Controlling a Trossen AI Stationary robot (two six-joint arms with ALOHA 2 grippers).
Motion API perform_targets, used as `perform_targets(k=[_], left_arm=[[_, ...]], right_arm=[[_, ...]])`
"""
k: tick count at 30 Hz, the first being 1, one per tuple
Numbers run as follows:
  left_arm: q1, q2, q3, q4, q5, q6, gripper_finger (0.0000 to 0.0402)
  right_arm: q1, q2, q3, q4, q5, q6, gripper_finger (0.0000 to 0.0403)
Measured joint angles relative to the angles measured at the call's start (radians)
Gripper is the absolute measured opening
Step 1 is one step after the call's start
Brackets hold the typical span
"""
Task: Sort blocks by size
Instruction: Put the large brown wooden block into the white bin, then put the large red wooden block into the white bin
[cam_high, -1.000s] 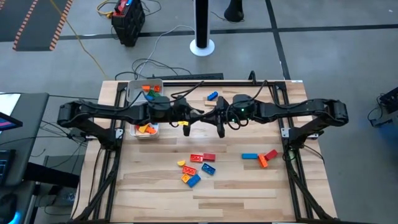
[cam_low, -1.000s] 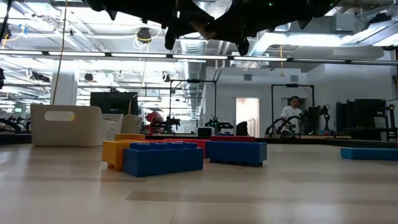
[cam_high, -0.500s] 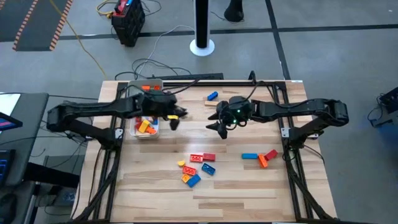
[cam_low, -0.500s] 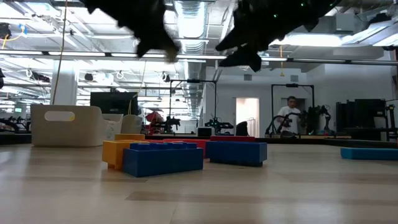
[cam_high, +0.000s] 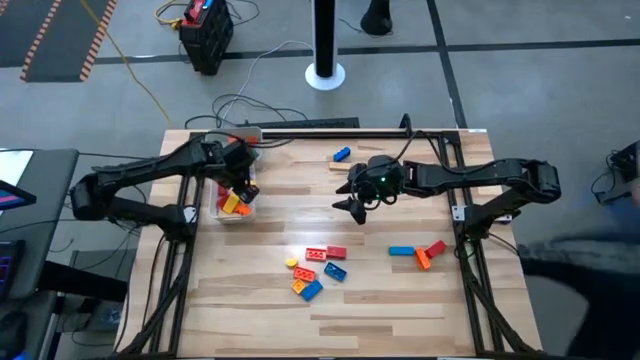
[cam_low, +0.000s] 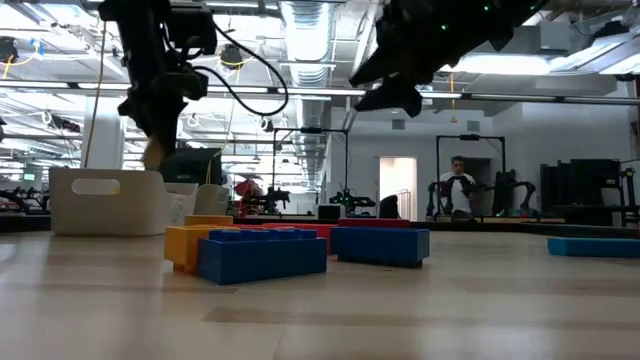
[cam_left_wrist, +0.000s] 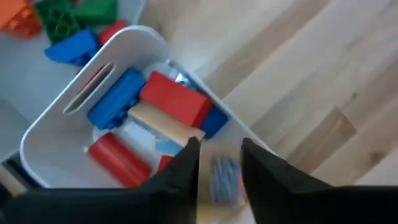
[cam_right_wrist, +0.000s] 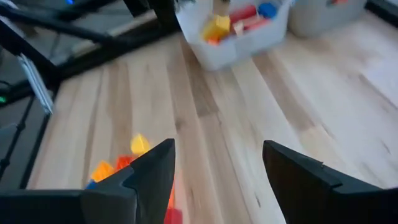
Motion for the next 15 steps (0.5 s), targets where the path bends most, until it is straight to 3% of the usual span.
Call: perform_targets(k=[9,15], left_arm=[[0.049,0.001,0.0,-0.018,0.104,0.008,0.0232],[-0.016,0.001,0.0,0.129,0.091,-0.014,0.0249]], right_arm=[[0.063,0.0,0.021,-0.252,-0.025,-0.089,0.027],[0.18,0.056,0.019,-0.288,-0.028,-0.167,0.027]])
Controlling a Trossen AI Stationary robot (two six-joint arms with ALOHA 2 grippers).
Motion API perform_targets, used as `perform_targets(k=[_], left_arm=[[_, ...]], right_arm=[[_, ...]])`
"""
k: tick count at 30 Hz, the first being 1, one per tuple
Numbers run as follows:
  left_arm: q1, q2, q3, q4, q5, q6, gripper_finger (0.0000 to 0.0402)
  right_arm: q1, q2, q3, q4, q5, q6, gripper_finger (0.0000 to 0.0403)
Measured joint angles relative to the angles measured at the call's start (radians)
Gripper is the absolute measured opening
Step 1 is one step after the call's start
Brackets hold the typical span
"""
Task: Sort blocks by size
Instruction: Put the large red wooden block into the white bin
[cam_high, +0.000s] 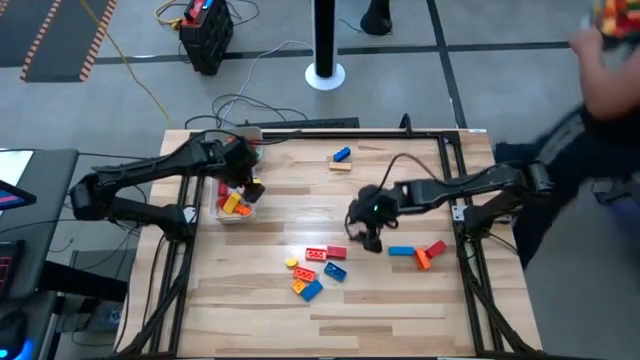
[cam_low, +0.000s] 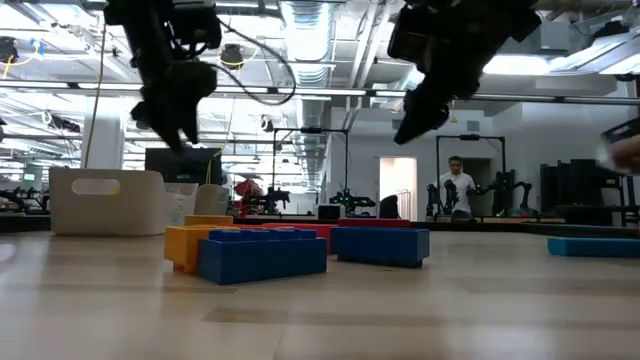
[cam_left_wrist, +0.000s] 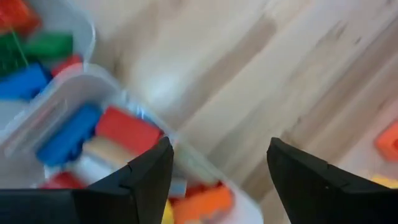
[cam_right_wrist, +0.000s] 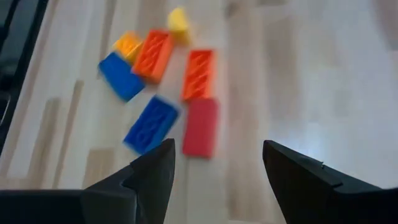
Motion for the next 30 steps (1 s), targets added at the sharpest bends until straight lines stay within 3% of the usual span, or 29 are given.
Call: perform_targets(k=[10,20,30], left_arm=[[-0.013,0.0,0.0,0.154,-0.071,0.037,0.0245],[-0.011,0.001,0.009,0.036,-0.078,0.271,0.0301],[-0.011,-0.003,0.099,-0.018,-0.129,0.326,0.0304]], right_arm=[[0.082,0.208,0.045,0.075,0.0,0.007,0.0271],[0.102,0.409,0.2,0.002,0.08,0.062,0.0271],[0.133,0.481,0.229,-0.046,0.098,0.152,0.0258]])
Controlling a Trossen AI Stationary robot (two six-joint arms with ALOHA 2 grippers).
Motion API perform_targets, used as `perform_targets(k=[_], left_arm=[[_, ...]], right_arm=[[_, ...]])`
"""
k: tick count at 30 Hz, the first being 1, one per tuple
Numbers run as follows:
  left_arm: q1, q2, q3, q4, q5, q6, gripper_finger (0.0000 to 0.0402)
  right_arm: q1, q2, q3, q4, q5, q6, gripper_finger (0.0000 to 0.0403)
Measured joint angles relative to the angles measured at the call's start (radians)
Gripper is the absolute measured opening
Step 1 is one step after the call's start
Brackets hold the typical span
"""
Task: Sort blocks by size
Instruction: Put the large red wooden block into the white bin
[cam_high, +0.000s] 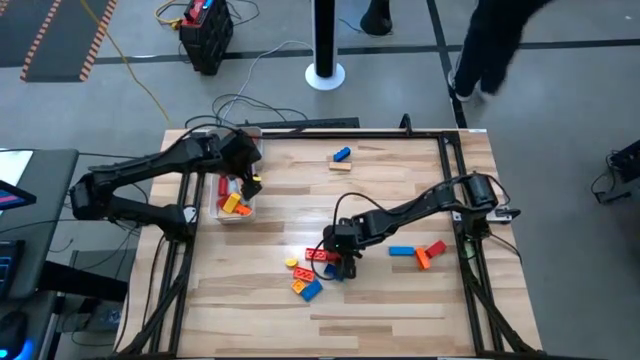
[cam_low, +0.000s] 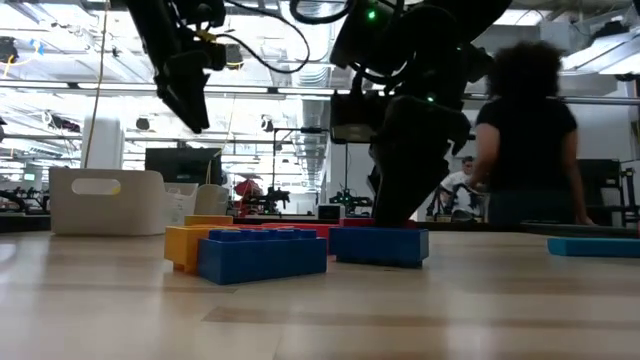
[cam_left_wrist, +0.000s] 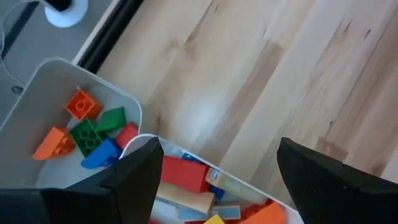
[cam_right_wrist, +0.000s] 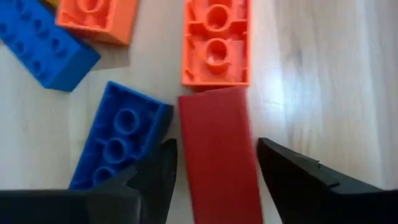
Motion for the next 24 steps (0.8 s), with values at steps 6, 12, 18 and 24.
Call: perform_targets(k=[6,12,18,24], left_arm=[[-0.007,0.0,0.024,0.01,0.122,-0.009,0.0304],[-0.047,-0.001,0.013,0.053,0.216,-0.021,0.0304],[-0.133,0.0,-0.062,0.225,0.247,-0.147,0.0304],[-0.246,0.0,-0.092,0.501,0.256,-0.198,0.0304]], right_arm=[[-0.022,-0.028,-0.002,-0.066,0.021,-0.018,0.0165],[-0.082,-0.107,-0.005,-0.079,-0.005,-0.067,0.0153],[-0.182,-0.258,-0.003,0.008,-0.018,-0.122,0.0153],[-0.246,-0.373,-0.003,0.087,-0.064,-0.158,0.0153]])
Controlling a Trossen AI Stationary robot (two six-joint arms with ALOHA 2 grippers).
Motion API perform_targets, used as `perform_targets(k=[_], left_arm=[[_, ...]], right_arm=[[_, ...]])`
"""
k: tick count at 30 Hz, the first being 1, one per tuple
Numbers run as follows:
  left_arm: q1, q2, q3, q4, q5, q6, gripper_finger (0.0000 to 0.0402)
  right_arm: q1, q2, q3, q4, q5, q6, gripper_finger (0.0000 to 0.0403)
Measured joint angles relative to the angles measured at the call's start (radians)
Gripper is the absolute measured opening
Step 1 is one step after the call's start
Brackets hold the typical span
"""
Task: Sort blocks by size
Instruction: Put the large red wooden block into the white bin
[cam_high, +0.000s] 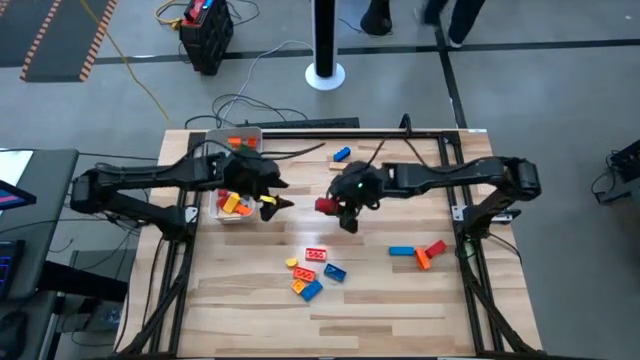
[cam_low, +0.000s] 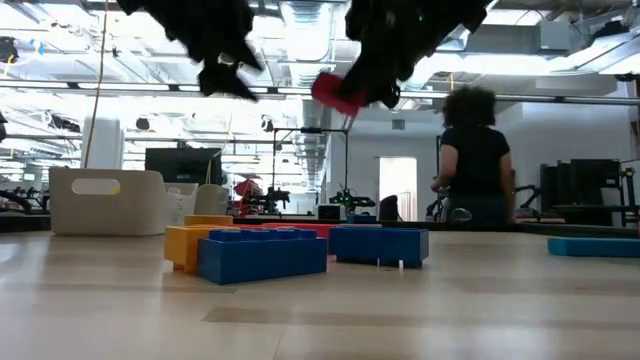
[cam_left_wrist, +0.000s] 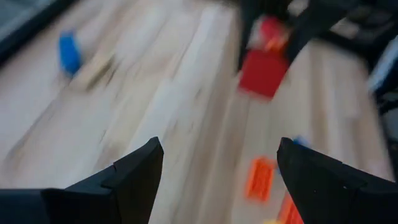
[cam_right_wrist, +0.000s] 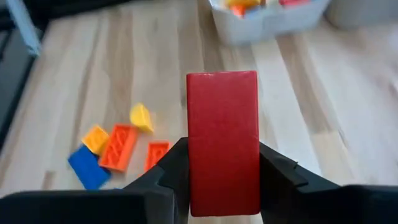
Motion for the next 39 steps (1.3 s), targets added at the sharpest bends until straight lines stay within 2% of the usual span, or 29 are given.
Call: perform_targets(k=[8,16,22,26,31,39], left_arm=[[-0.085,0.027,-0.001,0.32,-0.127,-0.003,0.0304],[-0.127,0.108,-0.001,0.503,-0.137,-0.035,0.0304],[-0.163,0.138,-0.002,0.523,-0.145,-0.025,0.0287],[-0.176,0.137,-0.002,0.529,-0.178,0.022,0.0238],[-0.176,0.134,-0.002,0.529,-0.172,0.05,0.0172],[-0.169,0.111,-0.002,0.523,-0.168,0.091,0.0165]], right_arm=[[-0.012,-0.035,0.0,0.12,-0.044,-0.014,0.0153],[-0.011,-0.037,0.0,0.259,-0.06,0.0,0.0153],[-0.011,-0.041,0.0,0.299,-0.081,0.032,0.0153],[-0.011,-0.041,0.0,0.302,-0.082,0.053,0.0153],[-0.012,-0.041,-0.001,0.306,-0.095,0.076,0.0153],[0.001,-0.042,-0.001,0.322,-0.078,0.081,0.0165]])
